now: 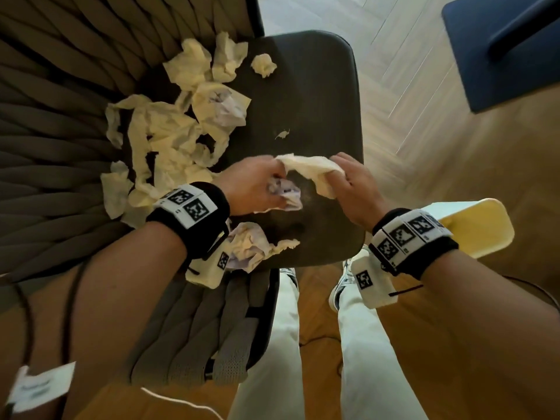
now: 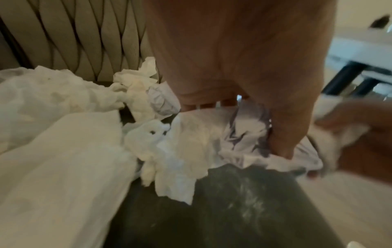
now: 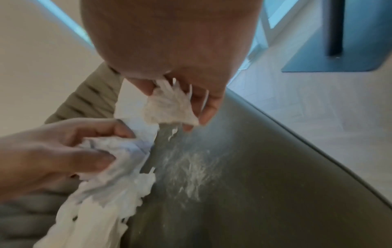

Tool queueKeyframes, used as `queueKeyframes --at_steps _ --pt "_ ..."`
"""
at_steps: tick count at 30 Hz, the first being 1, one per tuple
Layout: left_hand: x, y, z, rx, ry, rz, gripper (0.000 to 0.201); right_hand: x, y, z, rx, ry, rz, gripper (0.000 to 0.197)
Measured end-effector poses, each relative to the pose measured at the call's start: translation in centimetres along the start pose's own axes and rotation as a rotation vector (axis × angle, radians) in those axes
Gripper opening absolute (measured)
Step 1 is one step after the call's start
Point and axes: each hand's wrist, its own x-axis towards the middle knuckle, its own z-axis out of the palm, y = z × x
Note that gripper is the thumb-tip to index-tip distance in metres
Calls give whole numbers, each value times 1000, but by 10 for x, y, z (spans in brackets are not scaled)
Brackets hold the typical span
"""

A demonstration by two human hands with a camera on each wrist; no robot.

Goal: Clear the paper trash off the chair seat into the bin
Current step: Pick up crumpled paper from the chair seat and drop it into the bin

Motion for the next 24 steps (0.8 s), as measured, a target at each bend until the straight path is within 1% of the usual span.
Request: queueKeyframes --at_steps 1,2,3,5,6,7,8,10,11,13,14,15,17,18,20,21,22,23,24 --pt "1 4 -2 -63 64 44 46 -2 -1 -3 101 -5 78 15" --pt "2 9 -4 -98 104 103 45 -3 -2 -4 231 -43 147 14" --pt "2 17 -5 -102 111 161 43 -5 -5 -4 398 -103 194 21" --pt "3 32 -6 5 87 257 43 -6 -10 -3 817 -178 236 43" --pt "6 39 -6 97 82 302 45 -6 -14 -4 1024 -179 253 46" --pt "9 45 -6 178 79 348 49 -6 -20 -5 1166 -158 272 43" --pt "12 50 -7 231 81 391 54 -5 -24 -6 1214 -127 298 40" --pt "17 59 -9 293 106 450 56 -1 -25 -2 1147 -46 358 50" --pt "20 62 -8 324 130 469 55 2 -23 -1 1105 0 396 52" --pt "19 67 -6 359 189 492 54 9 -22 0 1089 58 463 39" --pt "17 67 -5 315 215 491 54 11 -21 0 1090 75 484 32" --pt "13 68 -6 224 237 471 54 14 -22 -1 1090 100 497 29" --pt "6 65 -9 6 282 415 58 19 -22 -2 1058 159 508 32" --pt "3 63 -11 -67 323 382 60 20 -23 -2 1031 181 521 32" --pt "-4 52 -17 -125 423 267 58 24 -22 -4 977 223 559 27" --pt "-9 44 -19 -104 441 176 53 24 -20 -6 968 246 576 25" --pt "-14 34 -19 -50 406 84 49 24 -17 -9 960 266 592 25" --pt "-20 23 -15 57 300 11 50 24 -11 -12 952 283 607 24" --pt "-26 15 -8 216 132 -26 55 23 -7 -15 939 293 621 23"
